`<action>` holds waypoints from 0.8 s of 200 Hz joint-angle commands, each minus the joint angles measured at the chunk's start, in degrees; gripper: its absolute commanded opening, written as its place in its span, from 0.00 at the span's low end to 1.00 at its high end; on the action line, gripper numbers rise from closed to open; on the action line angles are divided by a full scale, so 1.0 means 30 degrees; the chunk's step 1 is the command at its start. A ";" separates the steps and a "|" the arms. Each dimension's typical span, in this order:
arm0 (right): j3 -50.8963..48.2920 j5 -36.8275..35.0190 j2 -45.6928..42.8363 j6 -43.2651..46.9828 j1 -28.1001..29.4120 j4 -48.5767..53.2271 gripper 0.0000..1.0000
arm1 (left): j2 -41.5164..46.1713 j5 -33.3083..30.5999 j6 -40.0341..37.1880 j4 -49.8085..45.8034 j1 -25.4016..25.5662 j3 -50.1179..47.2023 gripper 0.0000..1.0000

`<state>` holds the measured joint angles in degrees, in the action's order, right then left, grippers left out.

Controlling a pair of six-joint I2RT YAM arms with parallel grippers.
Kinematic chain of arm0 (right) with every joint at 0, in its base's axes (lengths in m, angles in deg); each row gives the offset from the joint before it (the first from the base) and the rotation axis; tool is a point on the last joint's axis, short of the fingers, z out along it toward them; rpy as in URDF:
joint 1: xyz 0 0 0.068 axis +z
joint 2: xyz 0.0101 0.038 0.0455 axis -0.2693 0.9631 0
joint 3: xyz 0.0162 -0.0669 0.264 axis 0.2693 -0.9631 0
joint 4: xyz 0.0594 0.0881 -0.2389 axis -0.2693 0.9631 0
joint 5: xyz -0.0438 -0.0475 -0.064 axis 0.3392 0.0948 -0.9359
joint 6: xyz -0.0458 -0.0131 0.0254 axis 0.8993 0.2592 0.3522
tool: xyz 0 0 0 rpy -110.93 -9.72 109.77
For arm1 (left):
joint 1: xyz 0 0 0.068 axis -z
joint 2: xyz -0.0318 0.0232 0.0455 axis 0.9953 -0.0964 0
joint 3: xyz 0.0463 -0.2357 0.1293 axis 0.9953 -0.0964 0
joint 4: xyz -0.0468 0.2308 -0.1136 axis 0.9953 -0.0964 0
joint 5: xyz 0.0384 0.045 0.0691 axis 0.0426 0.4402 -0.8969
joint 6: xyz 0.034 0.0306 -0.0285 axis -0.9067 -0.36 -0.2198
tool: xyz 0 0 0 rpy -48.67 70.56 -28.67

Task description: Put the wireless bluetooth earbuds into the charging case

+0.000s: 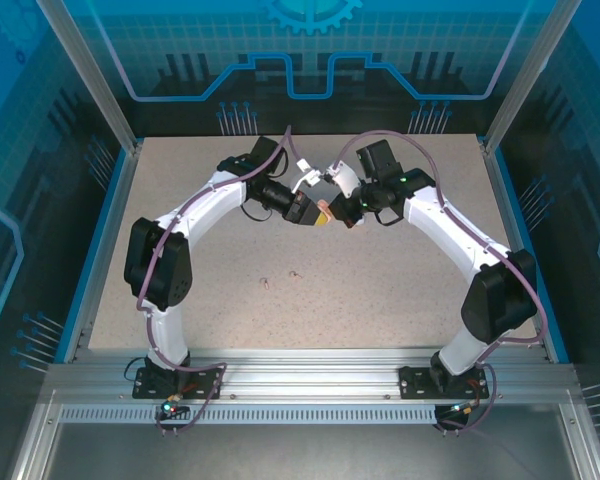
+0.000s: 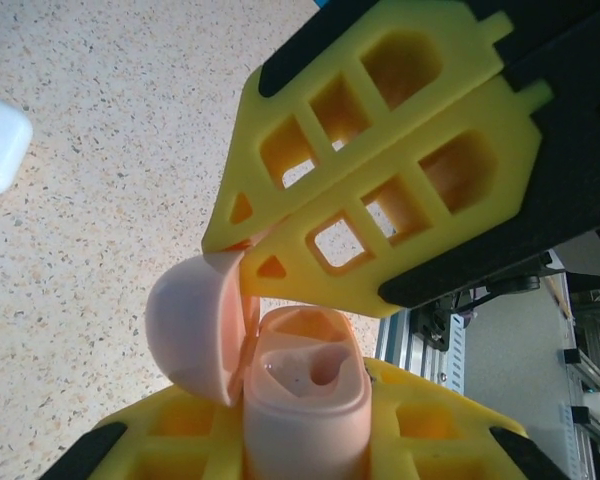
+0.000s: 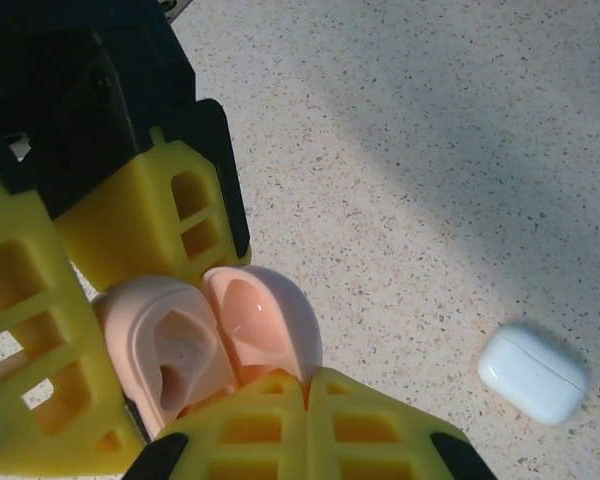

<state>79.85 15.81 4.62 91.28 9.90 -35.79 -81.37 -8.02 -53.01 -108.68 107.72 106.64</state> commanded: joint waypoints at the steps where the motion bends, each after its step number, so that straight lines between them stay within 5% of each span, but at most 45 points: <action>1: 0.0881 -0.0072 0.0159 -0.0233 0.0235 0.0277 0.00 | 0.0082 0.0476 -0.0163 0.0623 -0.0025 0.0253 0.00; 61: 0.1533 -0.0630 -0.0693 -0.1490 -0.0782 0.0277 0.38 | 0.1999 0.0311 0.0574 0.2447 -0.0015 -0.1779 0.00; 160: -0.3262 -0.1015 -0.6864 -0.7527 -0.2618 -0.0573 0.68 | 0.7830 -0.3279 0.3655 1.0196 -0.0070 -0.8568 0.00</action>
<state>74.52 13.97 -13.61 76.77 2.53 -37.54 -64.06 -13.44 -45.80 -88.49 107.72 85.96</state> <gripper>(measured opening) 0.672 0.219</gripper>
